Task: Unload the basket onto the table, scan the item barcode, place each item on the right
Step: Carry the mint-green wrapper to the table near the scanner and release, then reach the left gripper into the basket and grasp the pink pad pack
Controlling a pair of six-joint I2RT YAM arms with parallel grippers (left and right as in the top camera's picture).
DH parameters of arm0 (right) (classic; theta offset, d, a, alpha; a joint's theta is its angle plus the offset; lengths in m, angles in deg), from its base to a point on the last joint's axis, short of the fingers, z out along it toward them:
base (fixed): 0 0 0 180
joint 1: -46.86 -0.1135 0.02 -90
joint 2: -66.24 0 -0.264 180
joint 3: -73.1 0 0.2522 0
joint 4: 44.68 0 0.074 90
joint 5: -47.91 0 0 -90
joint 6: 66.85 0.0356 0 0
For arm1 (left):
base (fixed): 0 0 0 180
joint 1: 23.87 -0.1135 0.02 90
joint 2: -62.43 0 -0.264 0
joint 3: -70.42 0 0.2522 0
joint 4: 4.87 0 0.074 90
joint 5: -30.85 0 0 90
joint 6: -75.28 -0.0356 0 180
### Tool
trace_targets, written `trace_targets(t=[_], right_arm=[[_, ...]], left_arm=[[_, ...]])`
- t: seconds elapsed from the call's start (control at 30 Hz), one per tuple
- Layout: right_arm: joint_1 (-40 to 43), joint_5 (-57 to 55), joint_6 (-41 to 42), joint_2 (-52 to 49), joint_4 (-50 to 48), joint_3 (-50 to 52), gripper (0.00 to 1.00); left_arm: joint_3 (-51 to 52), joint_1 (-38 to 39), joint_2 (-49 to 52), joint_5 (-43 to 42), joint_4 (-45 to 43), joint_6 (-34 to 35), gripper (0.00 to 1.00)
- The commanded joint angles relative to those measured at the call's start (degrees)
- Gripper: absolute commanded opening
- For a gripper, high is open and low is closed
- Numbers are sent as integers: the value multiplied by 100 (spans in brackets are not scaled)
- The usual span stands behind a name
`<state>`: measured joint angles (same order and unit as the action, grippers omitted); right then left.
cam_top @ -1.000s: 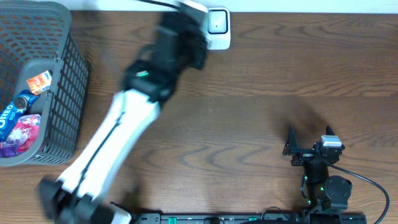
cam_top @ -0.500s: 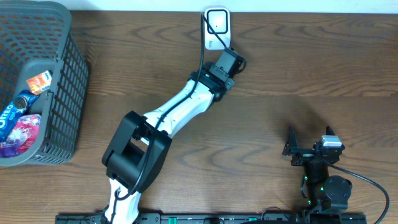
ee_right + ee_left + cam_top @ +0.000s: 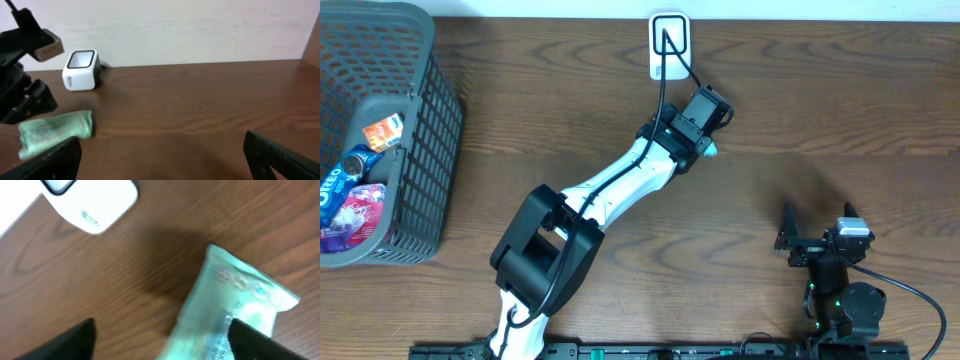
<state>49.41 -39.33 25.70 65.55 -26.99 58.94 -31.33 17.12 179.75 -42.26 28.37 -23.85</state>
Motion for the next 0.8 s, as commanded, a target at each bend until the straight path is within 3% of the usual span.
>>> trace_targets(t=[0.0, 0.13, 0.27, 0.53, 0.77], right_arm=[[-39, 13, 59, 37, 20, 11, 99], [-39, 11, 59, 37, 20, 11, 99], [-39, 13, 59, 37, 20, 11, 99], [-39, 13, 59, 37, 20, 11, 99], [-39, 13, 59, 37, 20, 11, 99]], left_arm=[[-61, -42, -468, 81, -179, 59, 92], [-61, -227, -1174, 122, -446, 57, 94], [-61, -907, -1950, 782, -638, 61, 94], [-61, -3495, -3010, 1084, -210, 369, 94], [-55, -5611, -3038, 1001, 1311, 1207, 92]])
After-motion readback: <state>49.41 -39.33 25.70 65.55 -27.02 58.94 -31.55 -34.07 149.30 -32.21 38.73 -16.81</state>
